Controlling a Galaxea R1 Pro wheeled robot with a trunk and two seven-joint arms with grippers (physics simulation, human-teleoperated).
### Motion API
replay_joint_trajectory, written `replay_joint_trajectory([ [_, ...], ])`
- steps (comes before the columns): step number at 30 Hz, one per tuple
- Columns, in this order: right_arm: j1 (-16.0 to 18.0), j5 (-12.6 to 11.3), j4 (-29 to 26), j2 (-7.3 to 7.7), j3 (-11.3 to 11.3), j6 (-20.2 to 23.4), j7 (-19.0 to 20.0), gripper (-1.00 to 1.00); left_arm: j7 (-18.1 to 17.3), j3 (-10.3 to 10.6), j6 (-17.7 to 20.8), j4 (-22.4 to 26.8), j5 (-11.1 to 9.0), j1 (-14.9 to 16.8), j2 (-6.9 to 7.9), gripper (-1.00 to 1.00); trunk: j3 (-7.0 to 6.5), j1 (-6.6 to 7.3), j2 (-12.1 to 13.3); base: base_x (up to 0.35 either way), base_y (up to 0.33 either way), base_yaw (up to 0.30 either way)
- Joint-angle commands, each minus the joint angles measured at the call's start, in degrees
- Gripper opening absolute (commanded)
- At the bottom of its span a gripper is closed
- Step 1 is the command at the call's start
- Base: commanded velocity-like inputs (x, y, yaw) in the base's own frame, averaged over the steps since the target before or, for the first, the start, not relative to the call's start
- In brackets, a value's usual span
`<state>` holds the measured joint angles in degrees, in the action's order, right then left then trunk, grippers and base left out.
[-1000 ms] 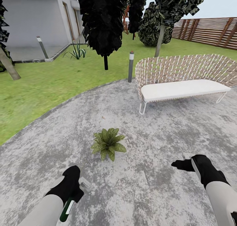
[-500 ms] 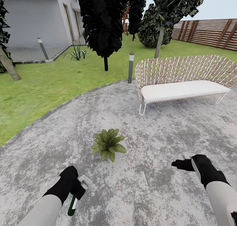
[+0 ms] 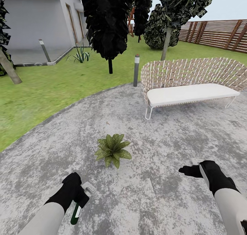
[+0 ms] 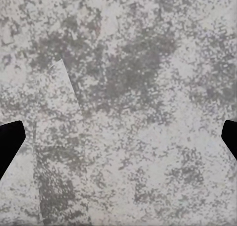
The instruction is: Pick up the pesticide atomizer in the garden and spray insectifuge to fully cover both potted plants in the garden.
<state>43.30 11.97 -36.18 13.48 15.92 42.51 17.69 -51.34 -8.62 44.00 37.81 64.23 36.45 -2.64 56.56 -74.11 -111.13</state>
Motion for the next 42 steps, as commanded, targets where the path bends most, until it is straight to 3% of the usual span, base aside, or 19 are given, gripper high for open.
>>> replay_joint_trajectory([
  [1, 0.03, 0.63, -0.07, -0.03, 0.23, 0.23, 0.5, 1.0, -0.44, -0.35, 0.21, 0.08, 0.46, 0.03, -0.08, -1.0, 0.05, 0.01, -0.02, 0.0, 0.0, 0.0],
  [42, 0.03, 0.69, -0.03, -0.03, 0.21, 0.55, 0.42, 1.0, -0.52, -0.42, -0.13, -0.02, 0.41, 0.03, -0.02, -1.0, -2.68, 0.01, -0.02, 0.0, 0.0, 0.115],
])
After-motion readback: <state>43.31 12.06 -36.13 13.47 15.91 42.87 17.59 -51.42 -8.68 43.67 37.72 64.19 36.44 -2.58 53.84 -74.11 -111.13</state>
